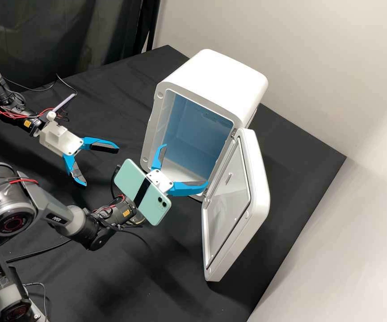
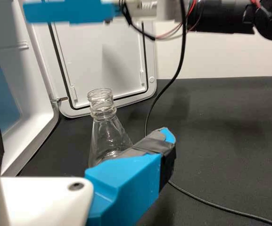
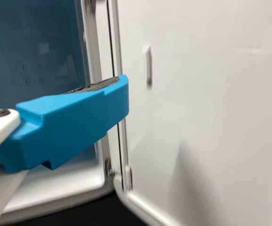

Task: Place the flask in the incubator

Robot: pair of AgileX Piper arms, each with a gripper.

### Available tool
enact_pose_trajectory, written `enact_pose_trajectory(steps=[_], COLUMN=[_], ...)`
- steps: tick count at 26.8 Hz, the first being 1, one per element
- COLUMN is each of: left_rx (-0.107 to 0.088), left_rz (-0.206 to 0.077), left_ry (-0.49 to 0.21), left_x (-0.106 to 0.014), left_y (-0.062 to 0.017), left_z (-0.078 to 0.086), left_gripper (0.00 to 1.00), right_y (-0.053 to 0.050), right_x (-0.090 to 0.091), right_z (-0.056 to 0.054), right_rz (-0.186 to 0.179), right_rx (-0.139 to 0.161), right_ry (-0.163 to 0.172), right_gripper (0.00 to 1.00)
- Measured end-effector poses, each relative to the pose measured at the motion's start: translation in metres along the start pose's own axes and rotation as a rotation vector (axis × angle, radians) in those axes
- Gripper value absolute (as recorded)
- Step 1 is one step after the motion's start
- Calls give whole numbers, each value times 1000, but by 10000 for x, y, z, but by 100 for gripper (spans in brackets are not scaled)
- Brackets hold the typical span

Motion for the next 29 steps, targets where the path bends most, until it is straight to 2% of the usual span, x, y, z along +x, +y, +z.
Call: enact_pose_trajectory(steps=[4,19,25,29], left_rx=[0,0,0,0], left_rz=[0,0,21,23], left_ry=[0,0,-6,-6], left_x=[0,0,0,0], left_y=[0,0,19,21], left_z=[0,0,5,6], left_gripper=[100,100,100,100], right_y=[43,56,54,76], right_x=[-12,-39,-43,-76], right_z=[-49,-76,-97,-142], right_rz=[23,25,16,19], right_rx=[2,4,-4,-11], right_ry=[39,47,62,79], right_gripper=[100,100,100,100])
